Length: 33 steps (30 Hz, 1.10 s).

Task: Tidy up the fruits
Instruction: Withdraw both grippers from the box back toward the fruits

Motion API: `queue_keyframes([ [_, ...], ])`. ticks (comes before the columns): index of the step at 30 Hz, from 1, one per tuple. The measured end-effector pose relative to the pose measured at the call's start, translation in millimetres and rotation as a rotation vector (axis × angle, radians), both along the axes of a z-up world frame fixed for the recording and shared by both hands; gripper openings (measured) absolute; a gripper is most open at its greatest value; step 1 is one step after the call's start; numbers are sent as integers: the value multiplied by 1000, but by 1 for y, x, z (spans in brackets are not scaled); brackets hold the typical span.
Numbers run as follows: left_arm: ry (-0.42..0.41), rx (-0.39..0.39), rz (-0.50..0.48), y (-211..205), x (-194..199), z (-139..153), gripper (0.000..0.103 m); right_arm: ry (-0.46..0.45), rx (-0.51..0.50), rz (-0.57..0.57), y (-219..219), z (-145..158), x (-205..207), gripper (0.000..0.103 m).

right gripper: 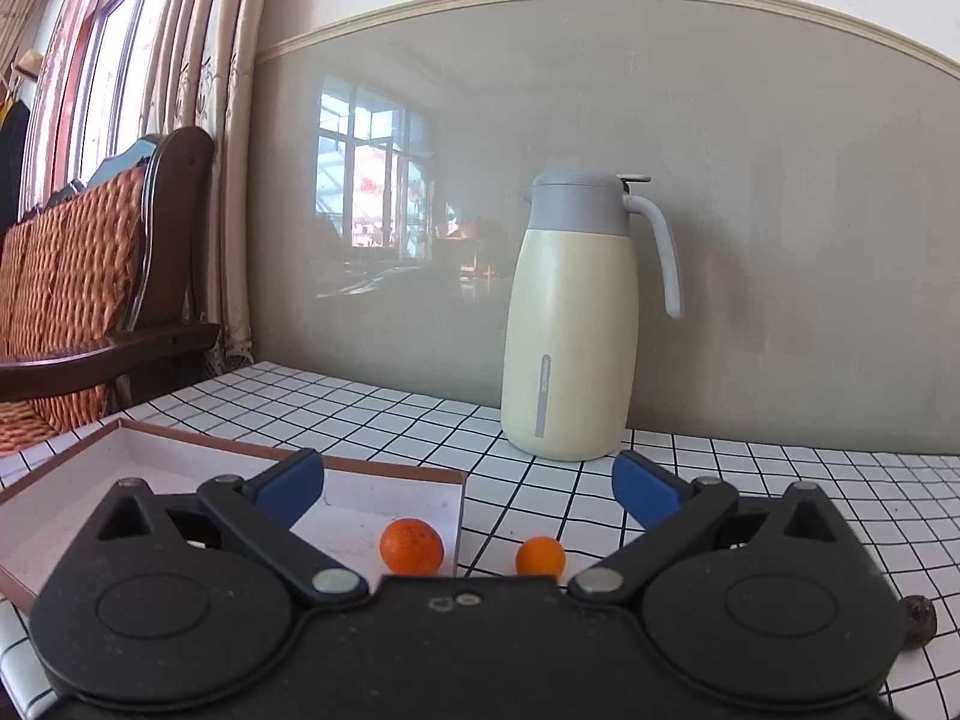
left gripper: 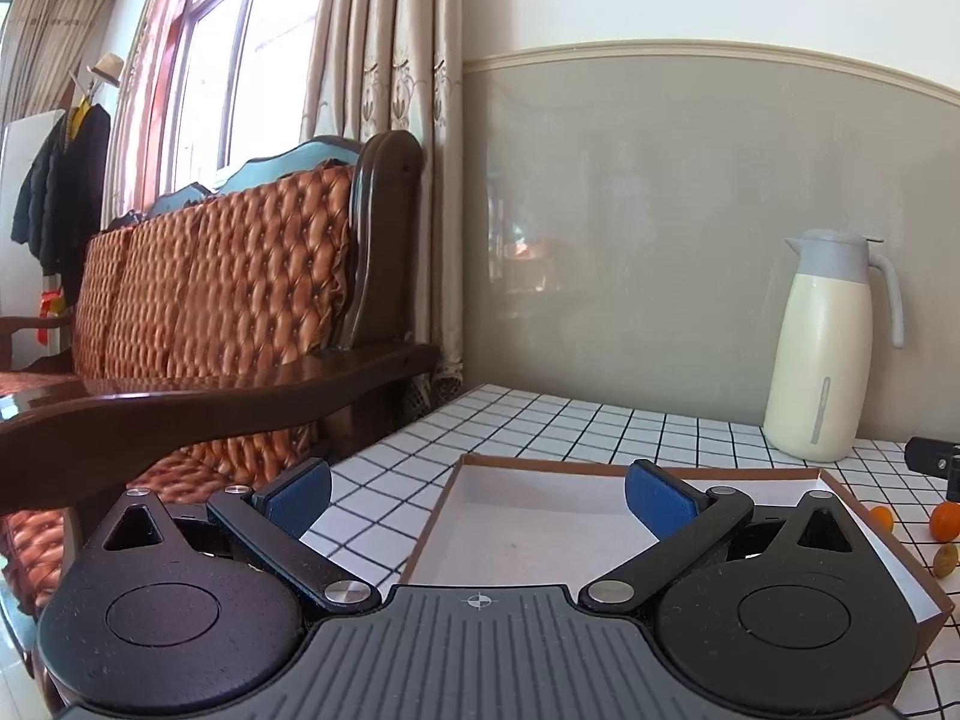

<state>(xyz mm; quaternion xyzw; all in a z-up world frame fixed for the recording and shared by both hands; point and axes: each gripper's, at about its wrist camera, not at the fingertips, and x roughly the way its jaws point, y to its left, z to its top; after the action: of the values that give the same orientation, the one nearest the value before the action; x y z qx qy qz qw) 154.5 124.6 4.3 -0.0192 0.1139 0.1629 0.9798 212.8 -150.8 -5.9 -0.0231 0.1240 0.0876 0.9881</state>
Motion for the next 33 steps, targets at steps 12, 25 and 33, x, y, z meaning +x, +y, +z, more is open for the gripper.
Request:
queue_keyframes([
  [12, -103, -49, -74, -30, -28, 3, 103, 26, 82, 62, -41, 12, -45, 97],
  [25, -5, 9, -197, -81, -44, -4, 103, 0, -84, 3, -76, 7, -89, 95],
  [33, -11, 49, -283, -126, -46, -6, 103, 39, -101, -32, -96, -1, -96, 92],
])
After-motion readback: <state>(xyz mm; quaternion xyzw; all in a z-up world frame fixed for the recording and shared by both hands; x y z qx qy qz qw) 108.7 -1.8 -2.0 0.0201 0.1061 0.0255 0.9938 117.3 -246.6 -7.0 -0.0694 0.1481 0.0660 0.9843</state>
